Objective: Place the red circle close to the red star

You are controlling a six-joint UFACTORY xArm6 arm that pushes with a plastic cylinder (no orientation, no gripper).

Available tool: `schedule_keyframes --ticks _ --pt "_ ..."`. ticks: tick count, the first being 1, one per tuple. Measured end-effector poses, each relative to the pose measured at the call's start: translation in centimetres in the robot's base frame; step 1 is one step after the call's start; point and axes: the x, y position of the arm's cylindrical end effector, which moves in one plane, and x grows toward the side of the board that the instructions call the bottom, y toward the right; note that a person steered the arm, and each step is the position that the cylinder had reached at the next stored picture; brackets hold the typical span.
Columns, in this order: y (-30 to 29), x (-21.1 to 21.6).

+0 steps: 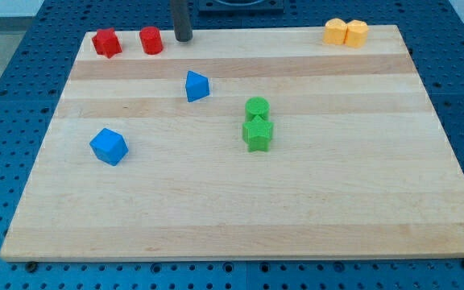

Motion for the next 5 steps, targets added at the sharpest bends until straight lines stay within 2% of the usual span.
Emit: schedule_keyframes --ticks 2,5 --pt "-3.7 1.9" --pt "-3.0 3.0"
